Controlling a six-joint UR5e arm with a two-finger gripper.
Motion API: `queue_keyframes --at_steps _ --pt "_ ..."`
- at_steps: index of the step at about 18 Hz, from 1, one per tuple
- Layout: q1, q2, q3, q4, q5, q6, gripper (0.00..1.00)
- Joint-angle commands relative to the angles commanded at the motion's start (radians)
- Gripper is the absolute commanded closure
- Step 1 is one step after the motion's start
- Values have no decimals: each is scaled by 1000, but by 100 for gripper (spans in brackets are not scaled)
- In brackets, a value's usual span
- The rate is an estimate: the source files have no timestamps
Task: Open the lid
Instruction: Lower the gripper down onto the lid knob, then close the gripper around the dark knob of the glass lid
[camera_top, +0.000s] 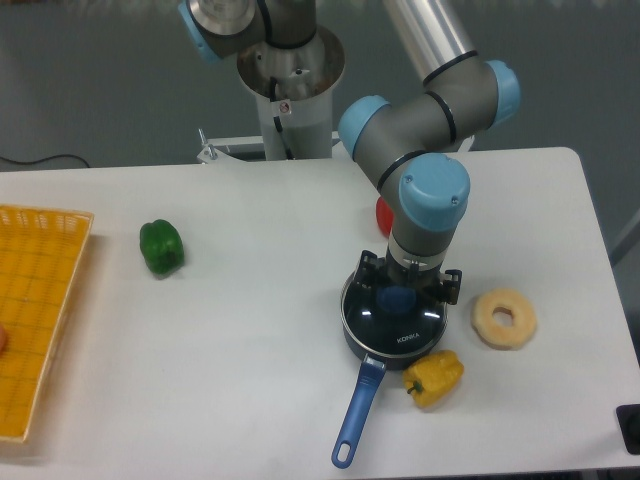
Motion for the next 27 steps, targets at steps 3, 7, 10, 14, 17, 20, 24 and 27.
queue_keyframes --at_steps 3,7,10,14,17,20,24,27 --pt "-3 3 6 -3 0 -17 0" --pt "-5 2 8 -6 5 -21 0" --pt "-6 -3 12 -25 35 -23 0" --pt "-17 -5 14 -23 38 -46 0" --pt "-21 -5 17 -22 37 -57 0" --pt "-23 -8 18 -21 32 -60 0" --pt "-23 -12 18 -21 32 -60 7" --pt "-23 -11 18 -21 35 -60 17"
